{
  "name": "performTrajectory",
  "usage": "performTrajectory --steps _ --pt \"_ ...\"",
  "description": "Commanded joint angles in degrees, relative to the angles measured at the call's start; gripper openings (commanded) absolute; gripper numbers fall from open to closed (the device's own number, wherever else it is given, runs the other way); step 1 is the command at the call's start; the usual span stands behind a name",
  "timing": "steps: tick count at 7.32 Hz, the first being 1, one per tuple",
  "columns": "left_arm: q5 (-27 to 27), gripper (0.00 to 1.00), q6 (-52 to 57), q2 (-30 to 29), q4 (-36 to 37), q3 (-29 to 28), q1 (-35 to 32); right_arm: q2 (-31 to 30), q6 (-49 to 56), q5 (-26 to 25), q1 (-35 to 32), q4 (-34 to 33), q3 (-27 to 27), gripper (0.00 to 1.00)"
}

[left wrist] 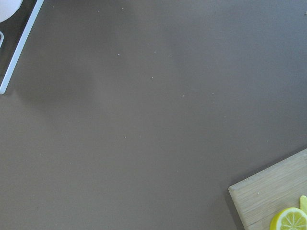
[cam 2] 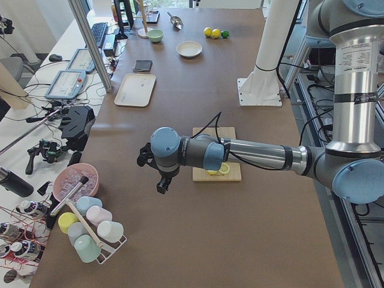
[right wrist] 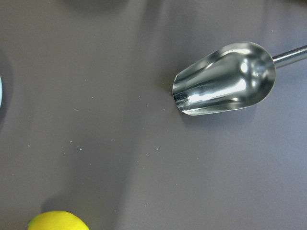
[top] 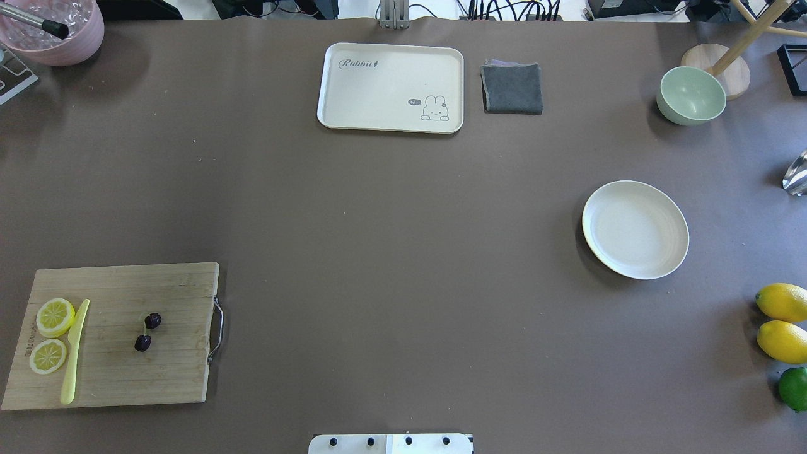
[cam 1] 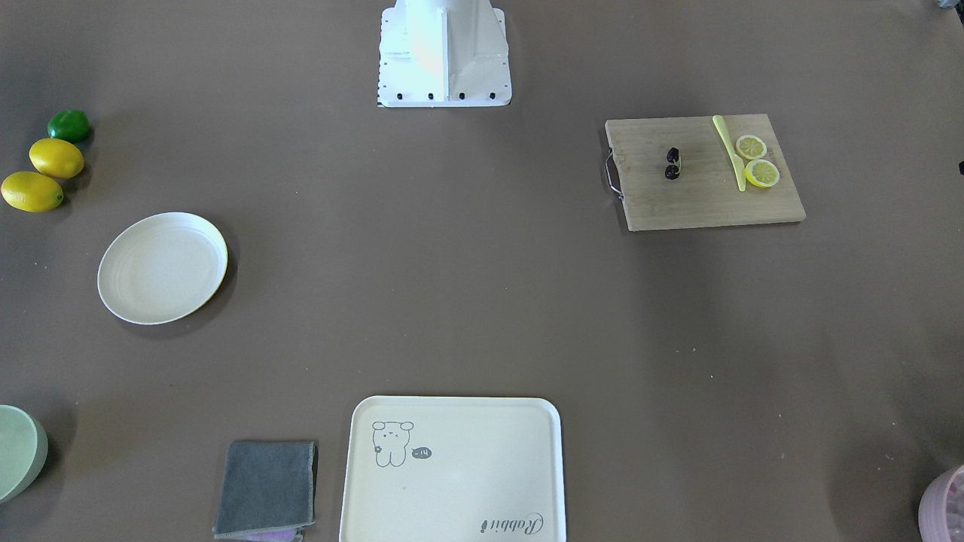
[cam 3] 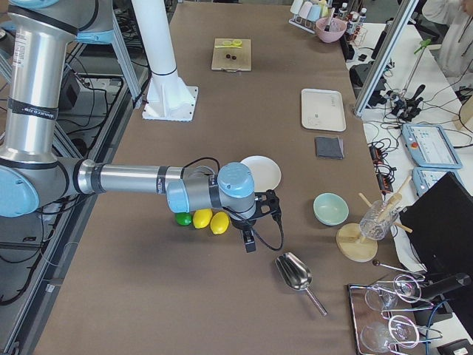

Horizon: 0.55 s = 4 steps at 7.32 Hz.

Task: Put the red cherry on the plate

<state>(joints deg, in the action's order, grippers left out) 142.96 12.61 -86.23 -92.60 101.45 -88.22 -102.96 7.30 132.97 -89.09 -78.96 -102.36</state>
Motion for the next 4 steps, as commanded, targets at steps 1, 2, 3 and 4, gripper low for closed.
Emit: performTrajectory --steps 1,2,3,4 --pt "0.0 0.98 -1.8 -0.2 0.0 1.0 0.5 -0.2 -0.5 -0.6 -1.0 0.0 1.0 1.0" --pt "-0.1 0.98 -1.7 0.1 -0.1 0.6 0.5 0.0 -0.5 -0.3 -1.3 0.0 0.7 1.0" --pt "-0.7 0.97 -1.7 0.2 -0.1 1.1 0.0 0.2 -1.7 -0.1 -1.4 0.0 0.2 1.0" --pt "-0.9 0.98 -1.8 0.2 -0.1 1.0 0.0 0.1 -2.0 0.1 -1.4 0.0 0.3 1.0"
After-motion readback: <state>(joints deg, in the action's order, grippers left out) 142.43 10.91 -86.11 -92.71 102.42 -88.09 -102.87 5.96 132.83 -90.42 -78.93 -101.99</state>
